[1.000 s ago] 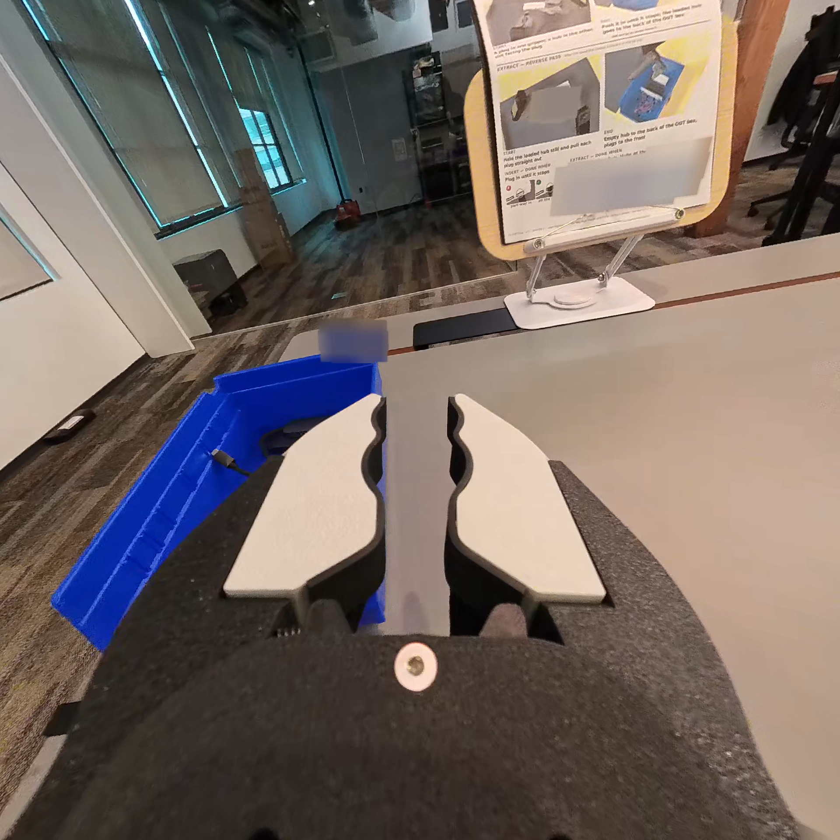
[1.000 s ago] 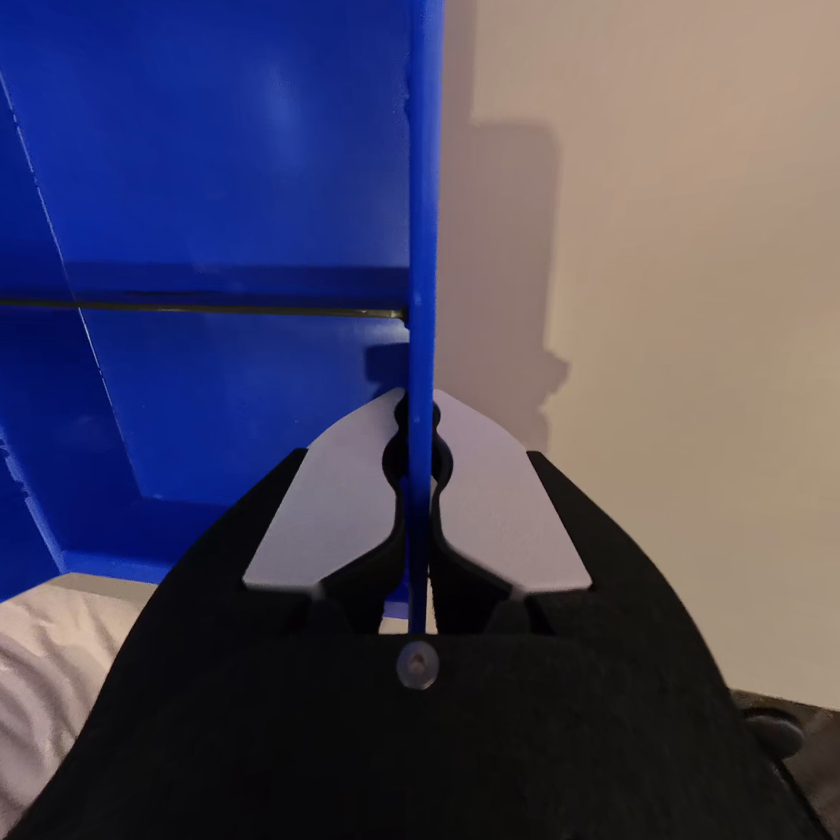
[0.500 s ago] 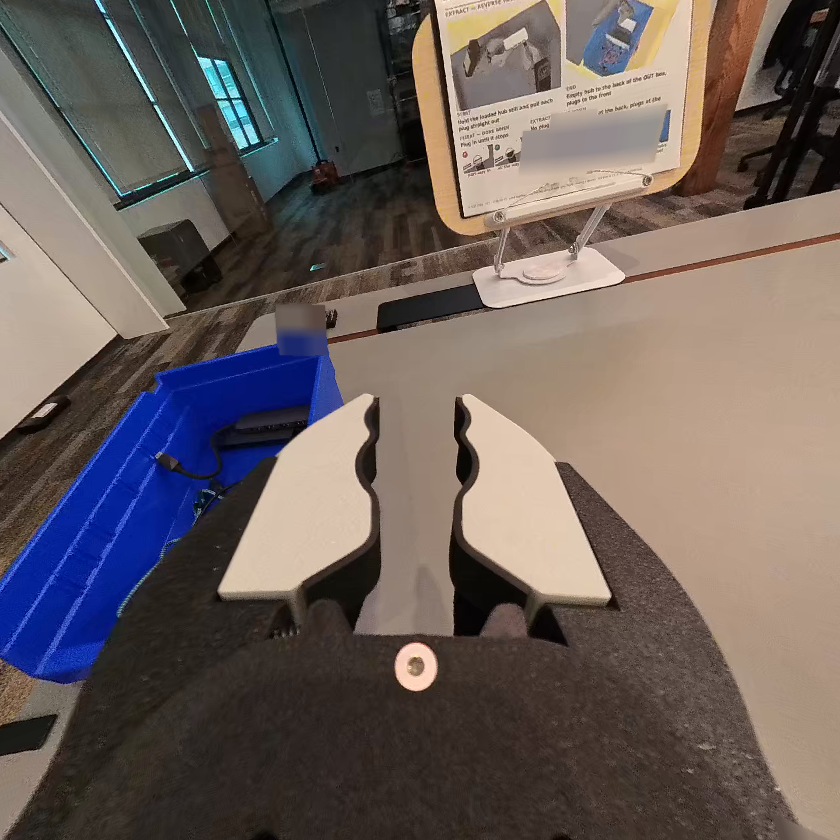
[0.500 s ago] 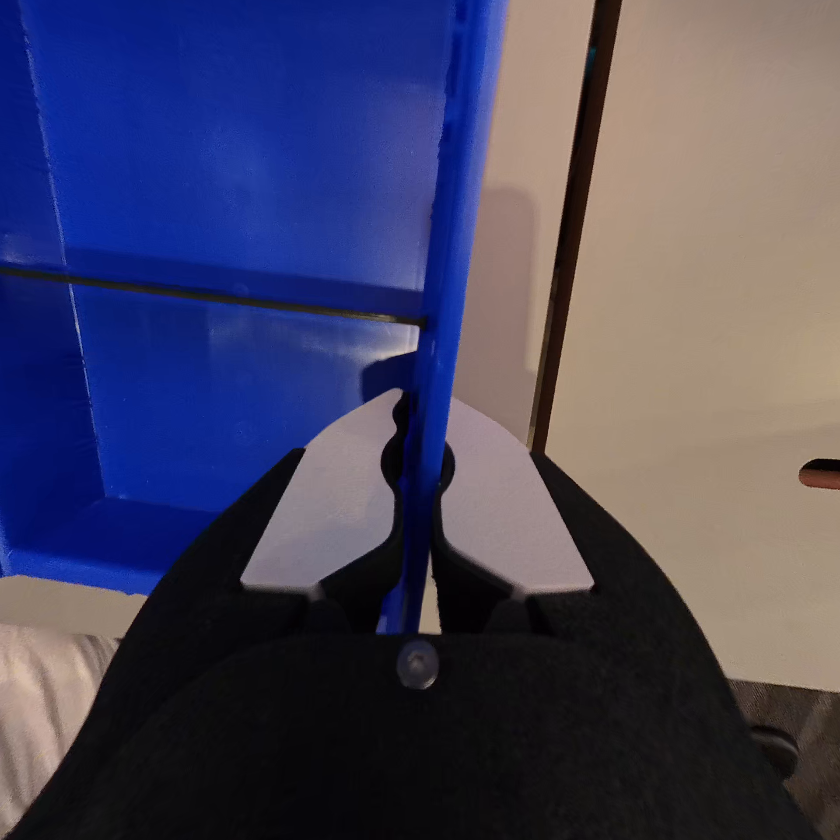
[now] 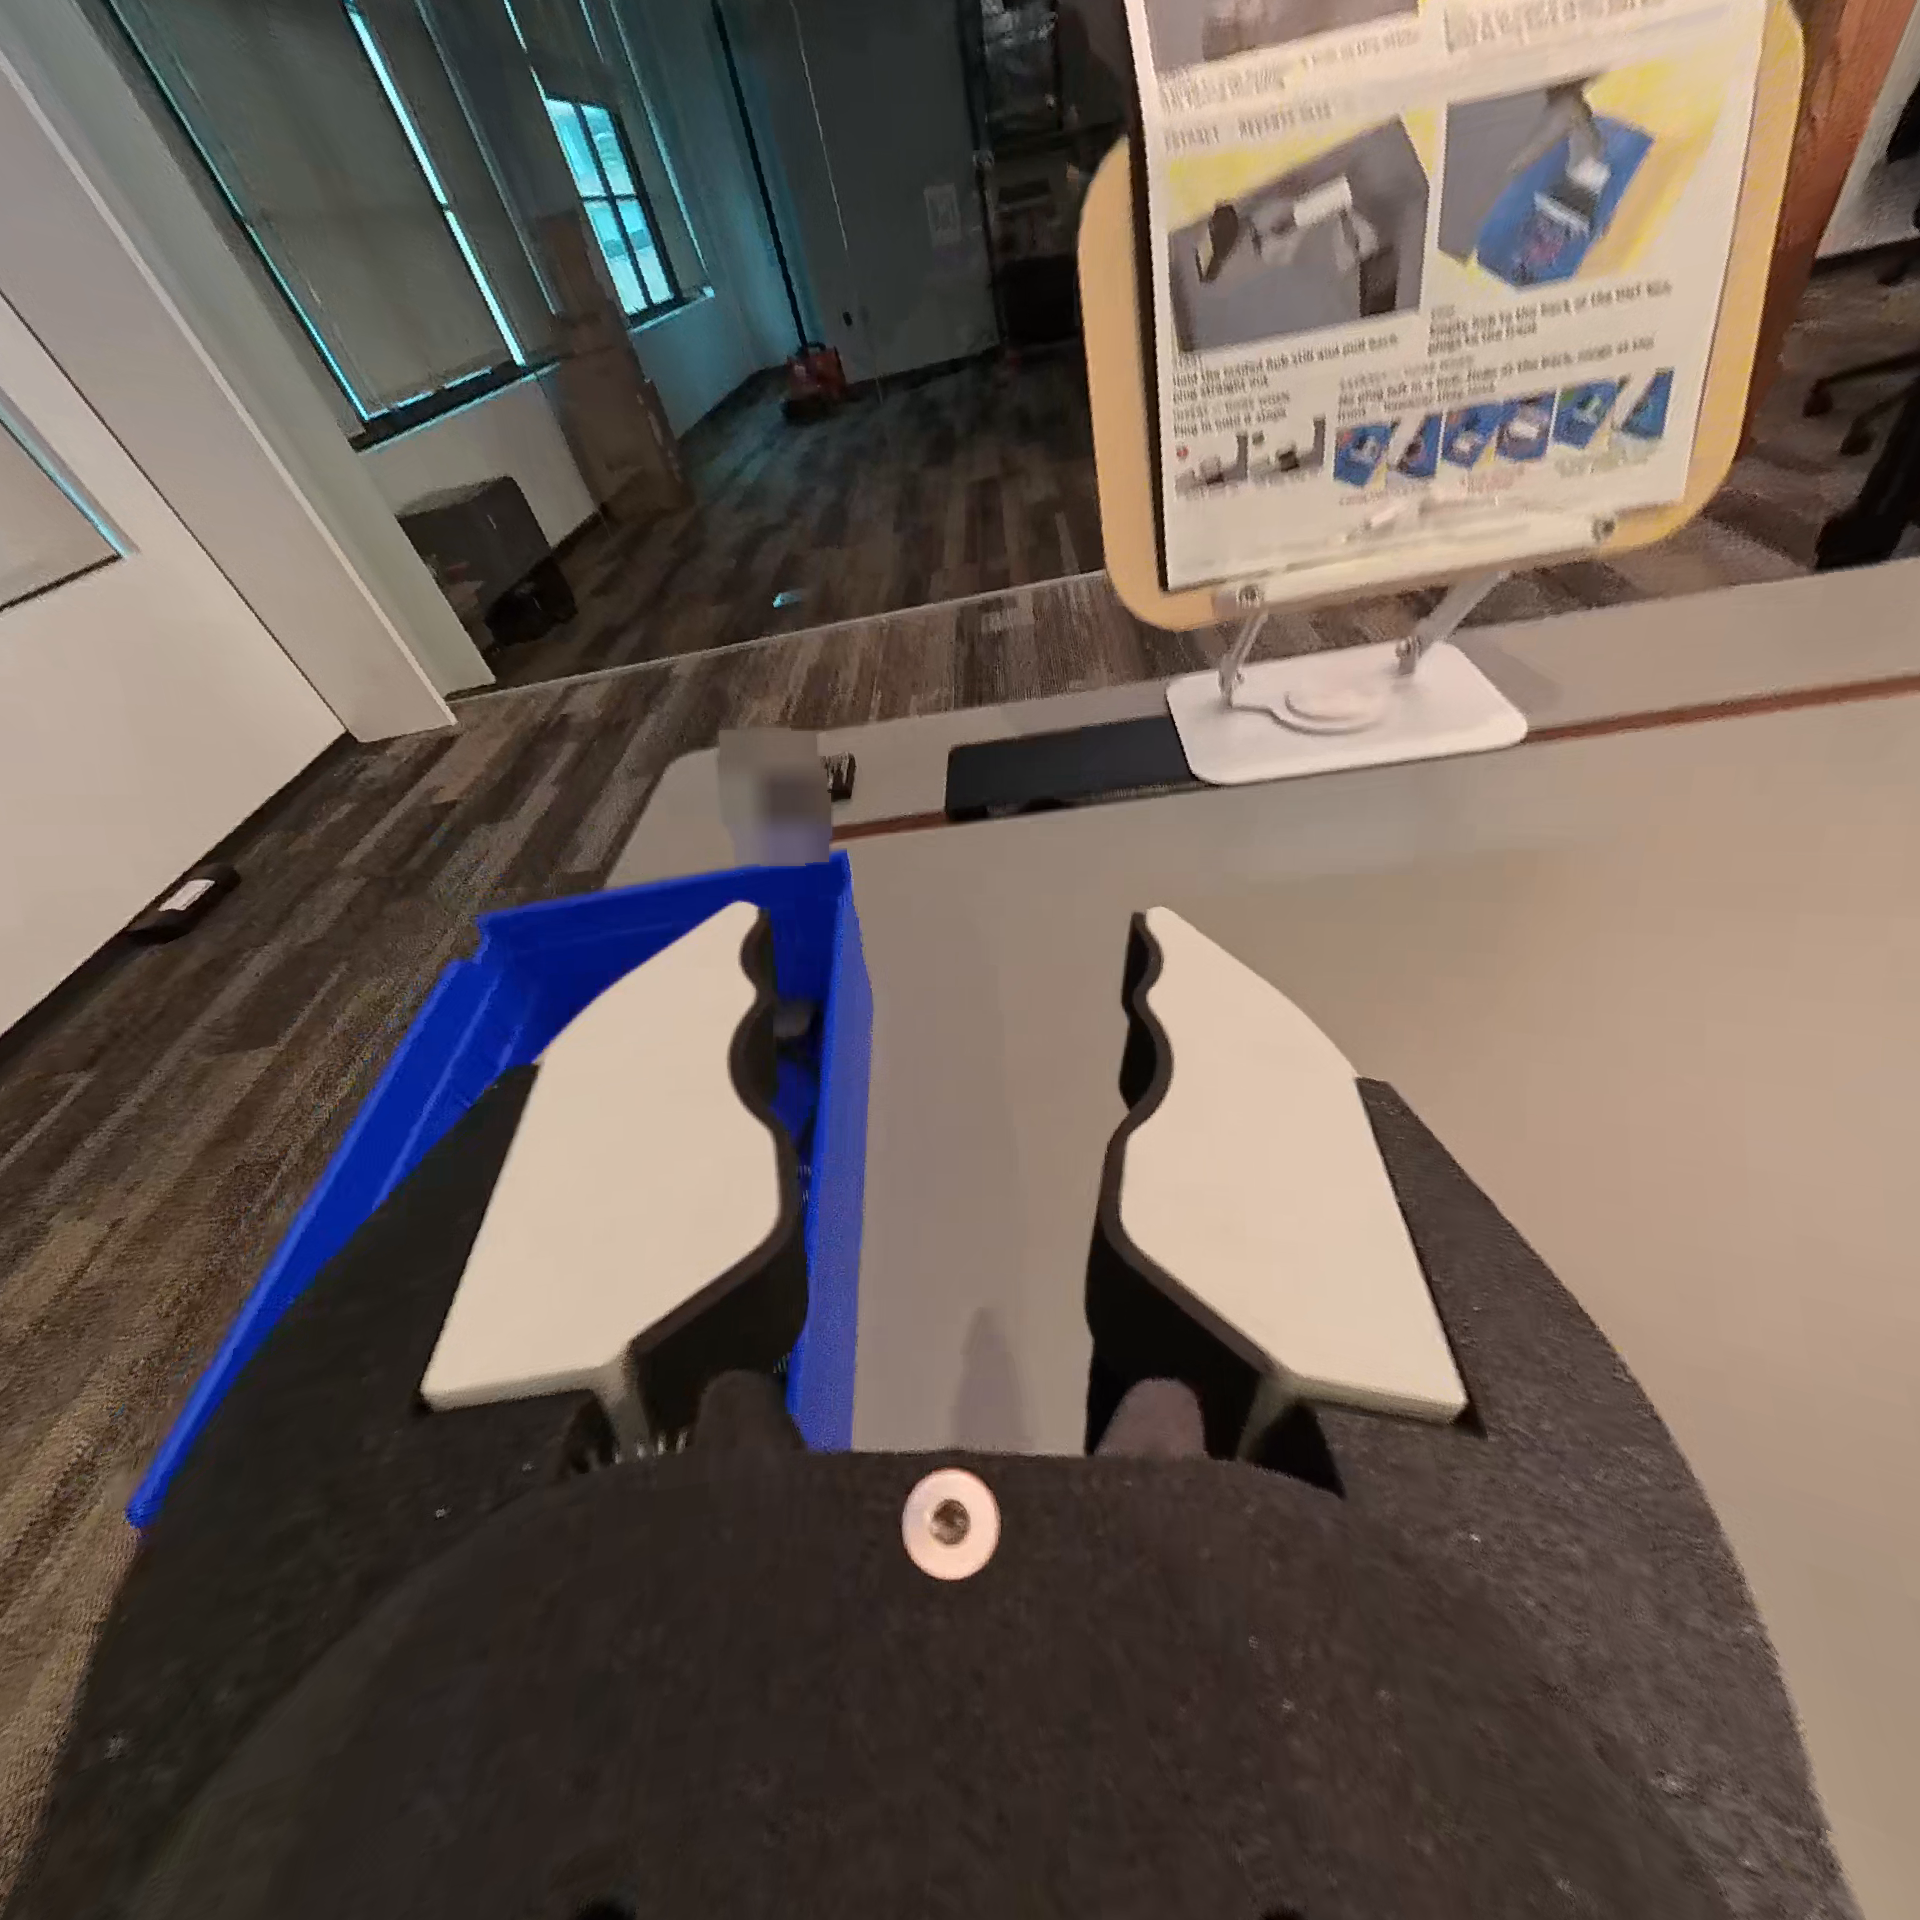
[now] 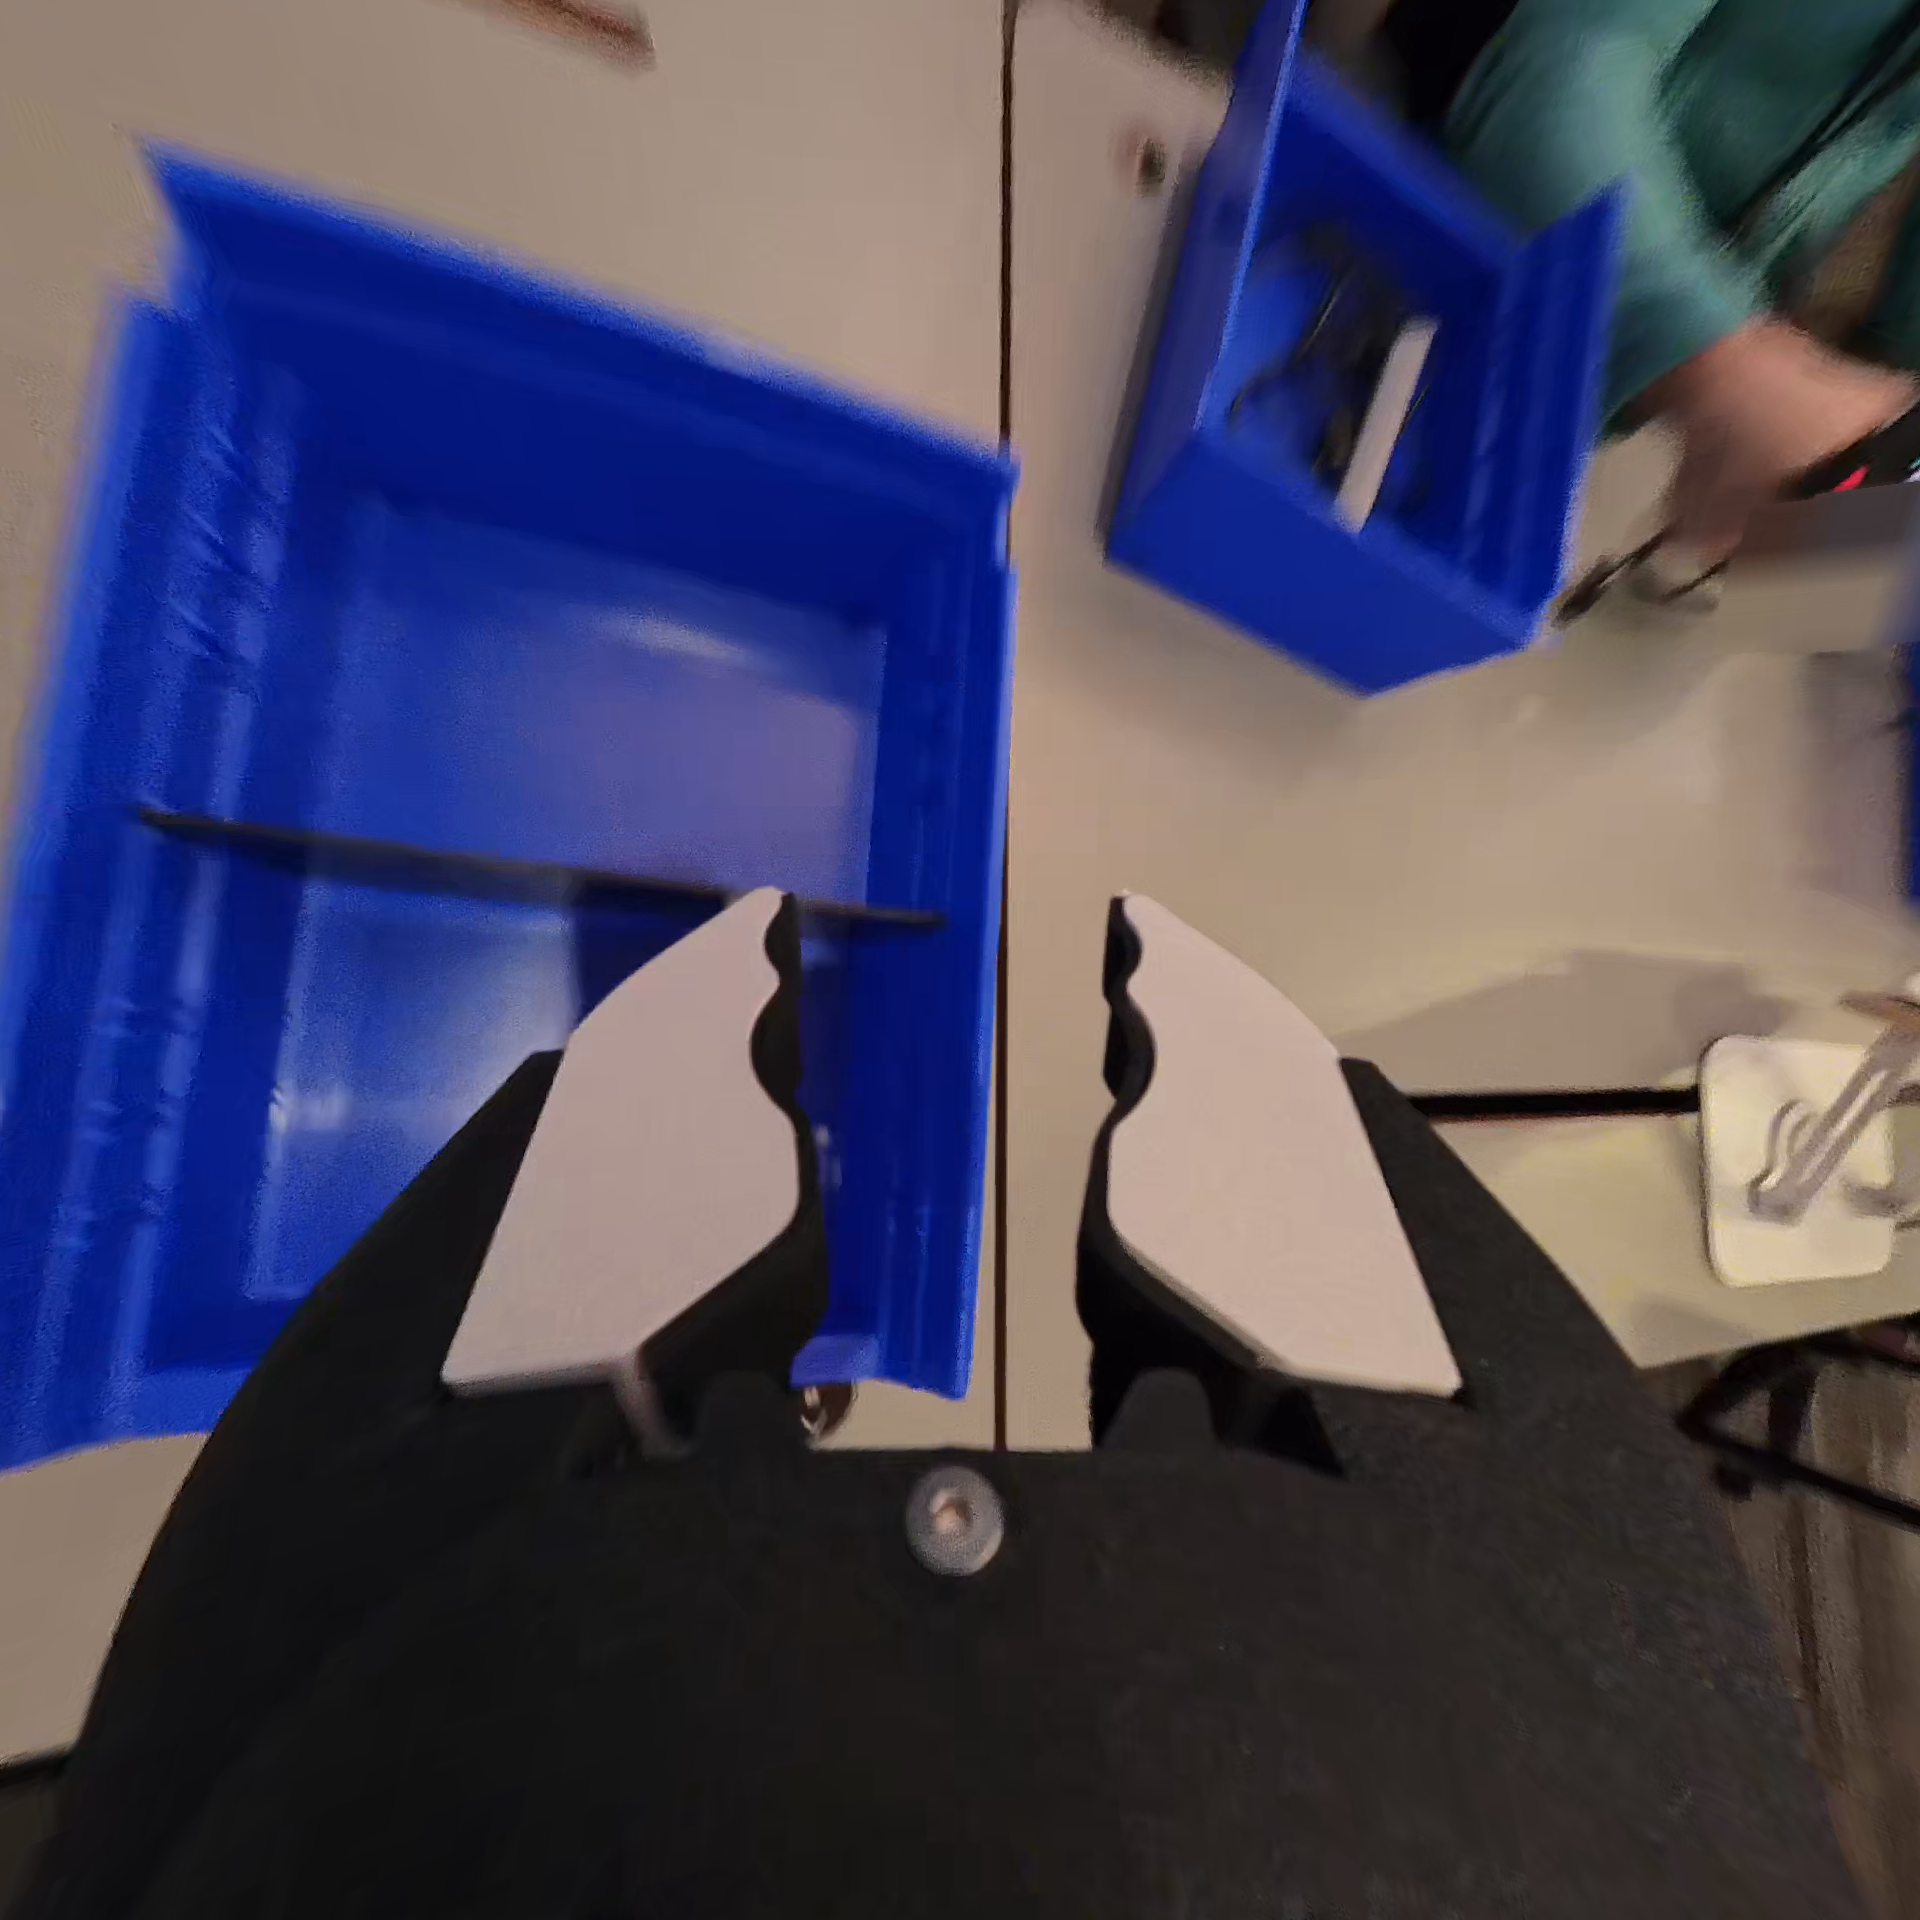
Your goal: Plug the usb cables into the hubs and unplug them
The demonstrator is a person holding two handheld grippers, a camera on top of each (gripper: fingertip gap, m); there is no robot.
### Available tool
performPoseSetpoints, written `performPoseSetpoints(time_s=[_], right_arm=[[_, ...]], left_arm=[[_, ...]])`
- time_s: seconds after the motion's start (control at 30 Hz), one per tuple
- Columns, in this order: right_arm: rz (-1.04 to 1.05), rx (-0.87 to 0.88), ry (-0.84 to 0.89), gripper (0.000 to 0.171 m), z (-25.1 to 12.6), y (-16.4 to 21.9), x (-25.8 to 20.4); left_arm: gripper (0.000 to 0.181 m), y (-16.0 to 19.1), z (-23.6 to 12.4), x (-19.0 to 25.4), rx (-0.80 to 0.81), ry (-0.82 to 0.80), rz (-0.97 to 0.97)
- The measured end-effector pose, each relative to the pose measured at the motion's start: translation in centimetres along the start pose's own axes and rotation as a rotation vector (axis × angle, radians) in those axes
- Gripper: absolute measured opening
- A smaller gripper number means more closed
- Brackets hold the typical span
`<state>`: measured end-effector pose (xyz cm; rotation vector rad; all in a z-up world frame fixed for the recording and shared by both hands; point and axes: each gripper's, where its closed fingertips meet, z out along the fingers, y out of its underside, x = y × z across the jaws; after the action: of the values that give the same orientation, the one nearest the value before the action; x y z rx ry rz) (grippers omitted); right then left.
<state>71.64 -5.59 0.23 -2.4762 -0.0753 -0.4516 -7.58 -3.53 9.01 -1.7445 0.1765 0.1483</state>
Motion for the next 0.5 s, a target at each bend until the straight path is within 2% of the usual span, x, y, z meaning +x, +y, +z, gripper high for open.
performPoseSetpoints(time_s=[0.07, 0.13, 0.23, 0.33, 0.5], right_arm=[[0.006, 0.155, 0.03, 0.061, -3.5, -3.8, -1.6], [0.041, 0.322, -0.01, 0.064, -7.0, -7.8, -5.2], [0.065, 0.515, -0.131, 0.054, -10.9, -12.4, -13.1], [0.013, 0.598, -0.191, 0.056, -11.8, -14.6, -21.8], [0.047, 0.543, -0.254, 0.085, -7.8, -14.1, -33.6]], left_arm=[[0.069, -2.4, 0.8, 0.0, 0.022, -0.001, -0.009], [0.075, -4.2, 1.9, 0.7, 0.029, 0.013, -0.023], [0.078, -5.1, 4.4, 2.6, 0.025, 0.025, -0.049], [0.078, -3.0, 7.3, 5.5, -0.033, 0.061, -0.092], [0.078, 4.3, 11.0, 10.3, -0.14, 0.067, -0.127]])
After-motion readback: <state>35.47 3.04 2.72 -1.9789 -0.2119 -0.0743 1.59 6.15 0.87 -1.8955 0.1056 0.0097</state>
